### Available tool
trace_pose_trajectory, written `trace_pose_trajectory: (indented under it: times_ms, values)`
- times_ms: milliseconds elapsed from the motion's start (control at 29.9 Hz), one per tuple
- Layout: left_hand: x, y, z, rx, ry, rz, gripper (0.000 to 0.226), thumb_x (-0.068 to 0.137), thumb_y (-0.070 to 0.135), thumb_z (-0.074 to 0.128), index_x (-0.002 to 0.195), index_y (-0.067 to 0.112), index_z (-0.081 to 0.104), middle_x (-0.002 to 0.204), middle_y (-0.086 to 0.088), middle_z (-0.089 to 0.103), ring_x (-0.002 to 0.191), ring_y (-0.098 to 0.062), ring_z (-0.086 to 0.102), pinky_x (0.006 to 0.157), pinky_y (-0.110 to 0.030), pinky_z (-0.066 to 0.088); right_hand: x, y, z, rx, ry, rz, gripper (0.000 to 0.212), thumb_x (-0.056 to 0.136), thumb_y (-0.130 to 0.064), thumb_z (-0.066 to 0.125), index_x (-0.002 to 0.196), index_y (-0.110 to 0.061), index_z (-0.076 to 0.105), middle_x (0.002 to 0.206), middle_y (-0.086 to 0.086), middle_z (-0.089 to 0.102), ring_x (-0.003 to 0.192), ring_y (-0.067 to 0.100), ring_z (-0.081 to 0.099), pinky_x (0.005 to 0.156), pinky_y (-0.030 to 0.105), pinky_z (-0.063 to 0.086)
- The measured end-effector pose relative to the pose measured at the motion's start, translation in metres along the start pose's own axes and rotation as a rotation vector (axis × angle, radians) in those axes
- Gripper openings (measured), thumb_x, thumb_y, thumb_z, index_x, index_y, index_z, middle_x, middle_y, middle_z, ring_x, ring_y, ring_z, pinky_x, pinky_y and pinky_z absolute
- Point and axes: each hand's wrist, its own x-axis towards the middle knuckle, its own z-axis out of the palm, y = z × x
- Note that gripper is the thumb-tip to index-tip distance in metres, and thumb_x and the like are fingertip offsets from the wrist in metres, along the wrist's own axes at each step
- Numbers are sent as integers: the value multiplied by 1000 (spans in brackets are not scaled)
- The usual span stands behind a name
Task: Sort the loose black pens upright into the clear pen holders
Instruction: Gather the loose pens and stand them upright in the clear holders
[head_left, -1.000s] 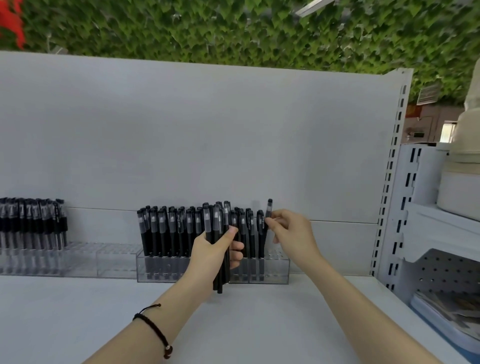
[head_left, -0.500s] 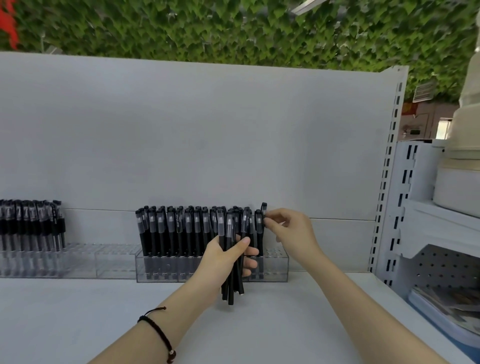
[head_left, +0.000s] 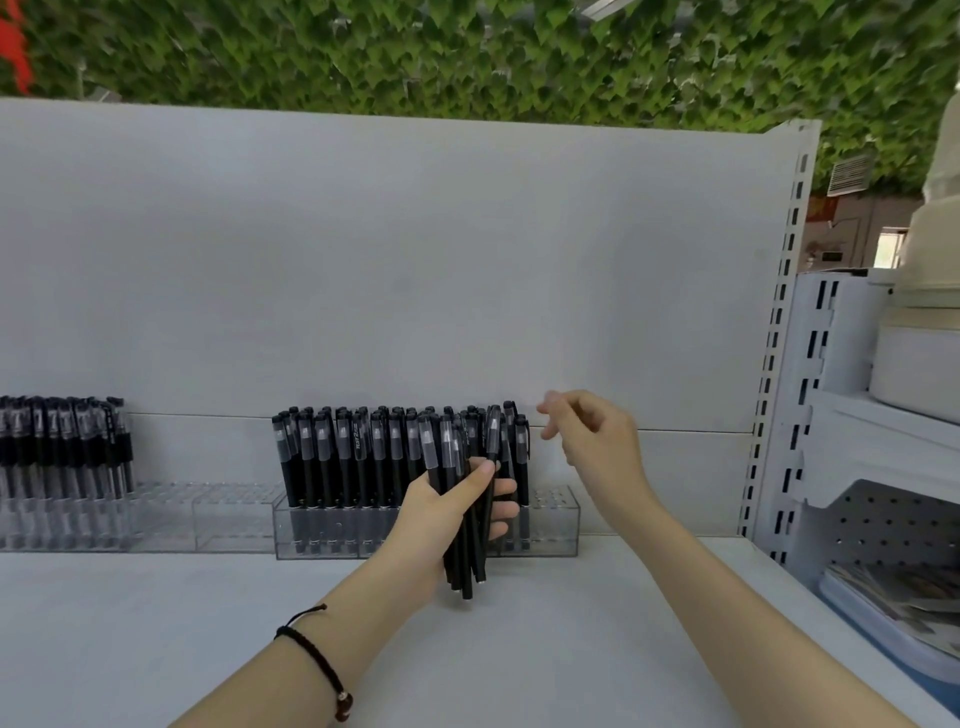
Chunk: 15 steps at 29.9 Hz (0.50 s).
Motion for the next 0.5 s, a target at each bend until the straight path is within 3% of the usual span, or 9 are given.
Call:
trace_pose_trajectory:
  times_ms: [100, 201, 268, 402, 502]
  values:
    - [-2, -1, 3, 5, -37, 5, 27, 91, 19, 64, 113, 4, 62, 94, -15, 75, 78, -25, 72, 69, -34, 61, -5, -8, 2, -48, -207, 9, 13, 84, -34, 71, 82, -21, 75, 72, -8, 68, 63, 3, 54, 58, 16, 41]
    - [-2, -2, 2, 22, -36, 20, 26, 90, 19, 65, 112, 5, 63, 94, -14, 75, 78, -25, 73, 69, -35, 61, -4, -5, 5, -76, -242, 37, 8, 81, -25, 76, 88, -24, 75, 81, -3, 70, 70, 10, 58, 61, 22, 43]
    - [-1, -1, 2, 59, -36, 47, 26, 90, 19, 65, 111, 5, 64, 93, -13, 75, 78, -24, 73, 71, -35, 61, -4, -7, 5, -57, -252, 96, 14, 80, -24, 77, 93, -19, 72, 79, -1, 69, 59, 5, 56, 54, 17, 42]
    - [1, -2, 3, 102, -78, 53, 27, 90, 22, 65, 112, 7, 64, 96, -13, 75, 87, -28, 73, 76, -38, 60, -11, -15, 4, 20, -338, 171, 4, 87, -15, 70, 85, -12, 69, 53, -12, 60, 42, 5, 44, 41, 11, 34]
    - [4, -3, 0, 84, -51, 45, 26, 92, 22, 63, 112, 6, 65, 95, -14, 75, 87, -29, 73, 78, -39, 60, -5, -20, 1, 75, -195, 131, 6, 90, -13, 65, 87, -16, 68, 64, -10, 67, 44, 6, 44, 42, 10, 34]
